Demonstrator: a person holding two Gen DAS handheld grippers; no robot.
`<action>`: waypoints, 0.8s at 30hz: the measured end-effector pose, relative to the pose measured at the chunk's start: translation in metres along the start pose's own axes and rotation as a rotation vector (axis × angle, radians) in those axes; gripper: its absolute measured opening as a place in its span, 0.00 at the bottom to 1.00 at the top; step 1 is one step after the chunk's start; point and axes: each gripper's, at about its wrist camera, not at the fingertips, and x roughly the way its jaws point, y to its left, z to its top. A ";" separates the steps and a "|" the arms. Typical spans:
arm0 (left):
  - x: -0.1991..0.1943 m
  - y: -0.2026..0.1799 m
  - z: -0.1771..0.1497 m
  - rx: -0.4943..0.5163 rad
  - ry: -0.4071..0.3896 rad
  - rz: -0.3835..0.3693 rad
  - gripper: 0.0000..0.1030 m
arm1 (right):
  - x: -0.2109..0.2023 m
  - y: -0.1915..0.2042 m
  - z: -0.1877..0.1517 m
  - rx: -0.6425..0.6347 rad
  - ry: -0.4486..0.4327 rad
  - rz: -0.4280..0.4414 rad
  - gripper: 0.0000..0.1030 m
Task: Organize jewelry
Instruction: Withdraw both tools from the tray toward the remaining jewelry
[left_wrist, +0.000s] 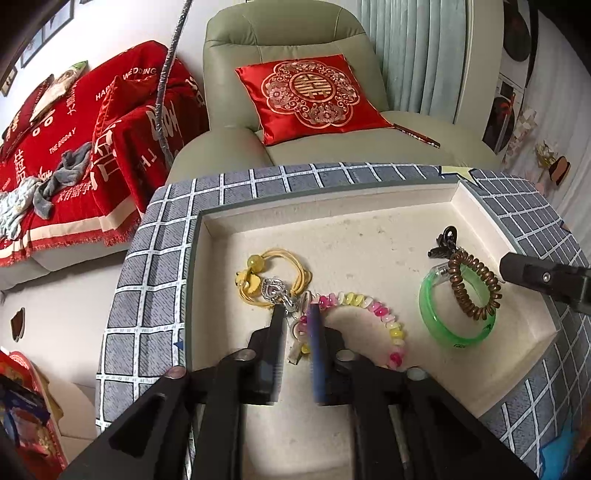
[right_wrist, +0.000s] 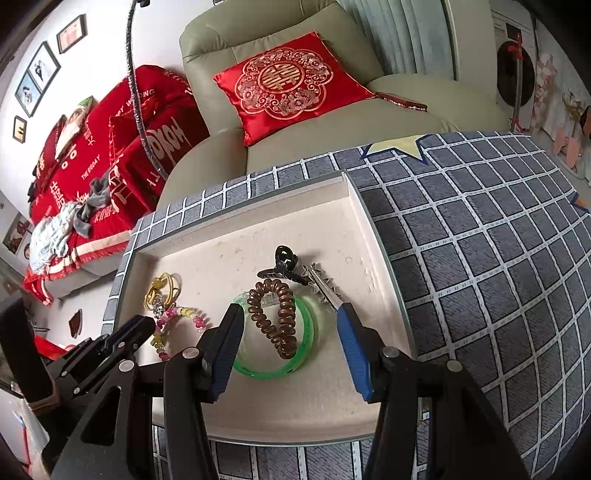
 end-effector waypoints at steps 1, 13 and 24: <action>-0.003 0.002 0.000 -0.012 -0.011 0.011 1.00 | 0.000 0.000 0.000 0.000 -0.001 0.000 0.55; -0.020 0.004 0.002 -0.013 -0.064 0.030 1.00 | -0.006 0.008 -0.004 -0.021 -0.024 0.018 0.72; -0.023 0.007 -0.002 -0.014 -0.051 0.034 1.00 | -0.025 0.018 -0.007 -0.057 -0.138 -0.007 0.93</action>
